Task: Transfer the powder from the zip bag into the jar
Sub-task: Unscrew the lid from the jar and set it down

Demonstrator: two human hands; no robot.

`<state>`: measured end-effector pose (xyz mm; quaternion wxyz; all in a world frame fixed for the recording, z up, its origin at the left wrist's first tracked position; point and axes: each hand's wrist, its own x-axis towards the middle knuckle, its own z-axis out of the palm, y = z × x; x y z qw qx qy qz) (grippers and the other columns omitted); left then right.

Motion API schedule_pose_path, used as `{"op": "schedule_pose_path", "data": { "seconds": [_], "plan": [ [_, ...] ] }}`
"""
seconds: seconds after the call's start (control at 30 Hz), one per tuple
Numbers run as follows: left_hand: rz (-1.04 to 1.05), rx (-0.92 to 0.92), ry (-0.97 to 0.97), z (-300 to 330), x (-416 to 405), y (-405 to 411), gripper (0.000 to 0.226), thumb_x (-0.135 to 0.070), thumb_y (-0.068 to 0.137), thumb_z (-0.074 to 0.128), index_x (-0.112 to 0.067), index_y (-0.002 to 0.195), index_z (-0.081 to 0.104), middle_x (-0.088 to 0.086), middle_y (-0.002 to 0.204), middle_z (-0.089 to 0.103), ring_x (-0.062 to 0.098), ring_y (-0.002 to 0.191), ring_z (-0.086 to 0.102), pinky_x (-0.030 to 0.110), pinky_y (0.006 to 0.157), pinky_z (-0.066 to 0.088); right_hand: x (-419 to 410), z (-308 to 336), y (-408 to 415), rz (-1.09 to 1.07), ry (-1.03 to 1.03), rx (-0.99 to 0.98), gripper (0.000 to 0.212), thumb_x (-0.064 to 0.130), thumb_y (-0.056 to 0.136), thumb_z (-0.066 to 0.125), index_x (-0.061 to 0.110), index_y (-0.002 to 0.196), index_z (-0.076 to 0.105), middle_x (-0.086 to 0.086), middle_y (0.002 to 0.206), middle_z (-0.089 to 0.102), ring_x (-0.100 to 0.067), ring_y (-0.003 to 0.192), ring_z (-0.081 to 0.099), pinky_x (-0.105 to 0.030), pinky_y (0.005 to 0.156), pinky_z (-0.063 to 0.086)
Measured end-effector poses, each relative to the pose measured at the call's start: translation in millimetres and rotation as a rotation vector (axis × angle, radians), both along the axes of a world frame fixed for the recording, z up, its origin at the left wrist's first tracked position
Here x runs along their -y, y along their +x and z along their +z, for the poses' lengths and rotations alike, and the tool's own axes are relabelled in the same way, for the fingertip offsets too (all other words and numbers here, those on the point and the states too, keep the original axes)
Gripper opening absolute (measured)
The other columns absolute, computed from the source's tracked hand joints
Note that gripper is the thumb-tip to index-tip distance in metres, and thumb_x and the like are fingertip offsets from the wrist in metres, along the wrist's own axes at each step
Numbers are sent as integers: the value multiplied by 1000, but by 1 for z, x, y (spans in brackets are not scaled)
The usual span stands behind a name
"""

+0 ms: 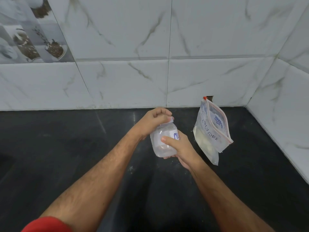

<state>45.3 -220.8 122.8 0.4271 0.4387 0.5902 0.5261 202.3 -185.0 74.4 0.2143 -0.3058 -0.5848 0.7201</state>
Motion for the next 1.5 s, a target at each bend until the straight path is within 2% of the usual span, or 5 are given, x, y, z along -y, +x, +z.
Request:
{"op": "schedule_pose_path", "data": {
  "seconds": [0.27, 0.5, 0.63, 0.97, 1.5],
  "plan": [
    [160, -60, -19, -9, 5, 2, 25, -17, 87, 70, -17, 111, 64, 9, 101, 74, 12, 83, 70, 27, 78, 56, 1, -13, -17, -152, 466, 232, 74, 48, 64, 87, 40, 121, 39, 26, 101, 55, -3, 91, 61, -5, 57, 44],
    [27, -70, -103, -3, 11, -9, 24, -40, 96, 60, -26, 113, 68, -4, 111, 73, 5, 99, 69, 22, 86, 55, -5, -20, -16, -58, 371, 163, 84, 51, 64, 86, 35, 134, 43, 18, 118, 58, -10, 106, 62, -15, 76, 52],
    [-54, 123, -137, -9, 20, -31, 36, -15, 98, 58, -21, 133, 56, 6, 139, 59, 18, 128, 57, 34, 108, 45, -13, -22, -13, -64, 359, 162, 77, 41, 71, 87, 35, 133, 43, 17, 119, 57, -10, 107, 61, -15, 78, 51],
    [-30, -18, -102, -12, 20, -26, 62, -32, 75, 78, -28, 133, 55, -2, 134, 62, 11, 121, 62, 31, 103, 49, -6, -26, -19, -76, 398, 210, 78, 49, 64, 87, 47, 124, 37, 34, 107, 50, -2, 98, 59, 0, 58, 44],
    [58, -25, -83, -21, 30, -37, 49, -17, 87, 74, -23, 133, 57, 0, 131, 64, 8, 117, 64, 28, 97, 52, -14, -34, -16, -79, 423, 232, 86, 34, 68, 90, 33, 137, 38, 17, 123, 54, -10, 107, 58, -14, 80, 50]
  ]
}}
